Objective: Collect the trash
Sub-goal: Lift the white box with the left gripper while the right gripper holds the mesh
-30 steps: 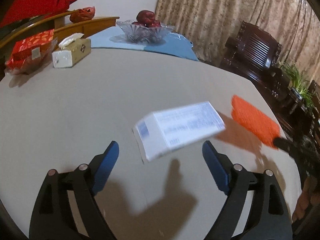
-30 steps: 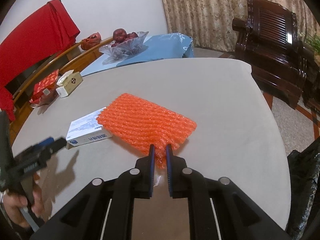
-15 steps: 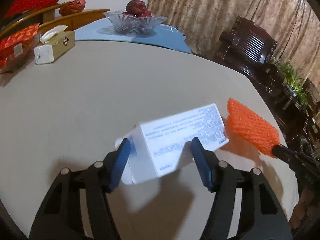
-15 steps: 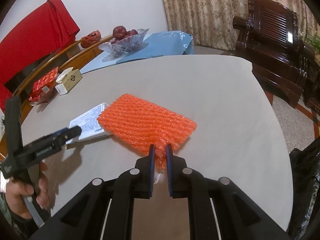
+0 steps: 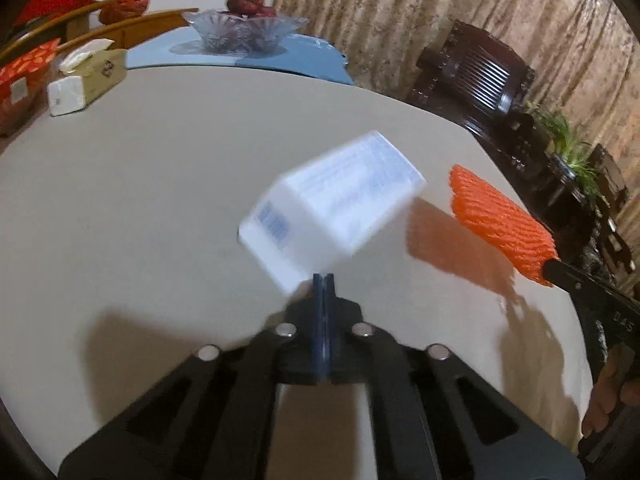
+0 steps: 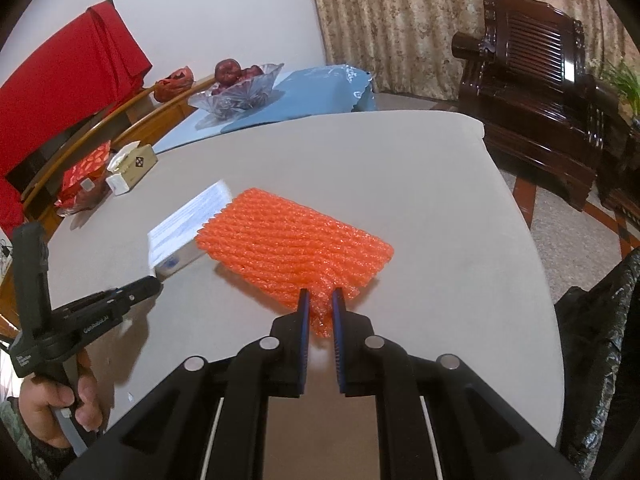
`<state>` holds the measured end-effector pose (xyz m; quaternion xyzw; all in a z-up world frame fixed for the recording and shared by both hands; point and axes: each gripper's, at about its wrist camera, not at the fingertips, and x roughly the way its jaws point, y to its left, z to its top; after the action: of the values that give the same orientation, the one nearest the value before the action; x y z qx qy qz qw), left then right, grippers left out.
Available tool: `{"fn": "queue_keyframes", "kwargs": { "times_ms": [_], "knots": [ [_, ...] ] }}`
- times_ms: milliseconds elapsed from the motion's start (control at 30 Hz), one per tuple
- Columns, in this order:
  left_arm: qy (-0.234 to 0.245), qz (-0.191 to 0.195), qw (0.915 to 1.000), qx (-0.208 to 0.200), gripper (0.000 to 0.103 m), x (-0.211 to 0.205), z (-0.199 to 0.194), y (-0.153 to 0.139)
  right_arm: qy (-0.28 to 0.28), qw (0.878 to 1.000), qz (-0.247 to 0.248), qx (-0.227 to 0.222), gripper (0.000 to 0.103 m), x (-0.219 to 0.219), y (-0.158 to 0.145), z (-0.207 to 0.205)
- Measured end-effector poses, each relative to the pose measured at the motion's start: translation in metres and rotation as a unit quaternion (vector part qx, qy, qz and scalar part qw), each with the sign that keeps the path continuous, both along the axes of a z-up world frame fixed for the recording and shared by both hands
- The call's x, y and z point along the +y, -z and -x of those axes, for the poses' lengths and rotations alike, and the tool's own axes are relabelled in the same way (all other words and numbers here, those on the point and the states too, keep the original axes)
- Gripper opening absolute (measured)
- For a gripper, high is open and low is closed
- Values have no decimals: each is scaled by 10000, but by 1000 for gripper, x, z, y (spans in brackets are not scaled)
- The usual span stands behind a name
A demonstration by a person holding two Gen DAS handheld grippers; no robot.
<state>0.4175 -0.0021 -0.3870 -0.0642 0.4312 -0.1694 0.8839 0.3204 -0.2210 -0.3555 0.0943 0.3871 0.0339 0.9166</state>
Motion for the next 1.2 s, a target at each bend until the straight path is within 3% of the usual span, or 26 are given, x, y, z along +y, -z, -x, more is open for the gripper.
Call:
{"fn": "queue_keyframes", "kwargs": {
  "times_ms": [200, 267, 300, 333, 433, 533, 767, 867, 967, 1033, 1200],
  "knots": [
    [127, -124, 9996, -204, 1, -17, 13, -6, 6, 10000, -29, -13, 11, 0, -1, 0],
    [-15, -322, 9990, -308, 25, -20, 16, -10, 4, 10000, -38, -18, 11, 0, -1, 0],
    [-119, -432, 9982, -391, 64, -20, 17, -12, 5, 10000, -42, -20, 11, -1, -1, 0],
    [-208, -520, 9972, -506, 81, -19, 19, -14, 9, 10000, -38, -25, 11, -1, -1, 0],
    [-311, -625, 9957, -612, 83, -14, 9, -17, 19, 10000, -51, -19, 11, -2, 0, 0],
    [-230, -707, 9964, -410, 83, -12, -5, -12, 37, 10000, -64, -2, 11, -3, 1, -1],
    [-368, -785, 9961, -138, 83, -6, -24, -5, -10, 10000, -46, 43, 11, 0, 5, -2],
    [-359, -840, 9958, -54, 73, -10, -24, -2, -45, 10000, -26, 34, 11, 3, 5, -1],
    [-282, -737, 9968, -81, 46, -10, -22, -3, -53, 10000, -19, 15, 11, 3, 3, -1],
    [-360, -589, 9976, -42, 14, -3, -22, -2, -52, 10000, -26, 3, 11, 3, 3, -1],
    [-346, -382, 9987, -58, 1, 0, -17, -3, -88, 10000, -20, 8, 11, 4, 4, 1]
  ]
}}
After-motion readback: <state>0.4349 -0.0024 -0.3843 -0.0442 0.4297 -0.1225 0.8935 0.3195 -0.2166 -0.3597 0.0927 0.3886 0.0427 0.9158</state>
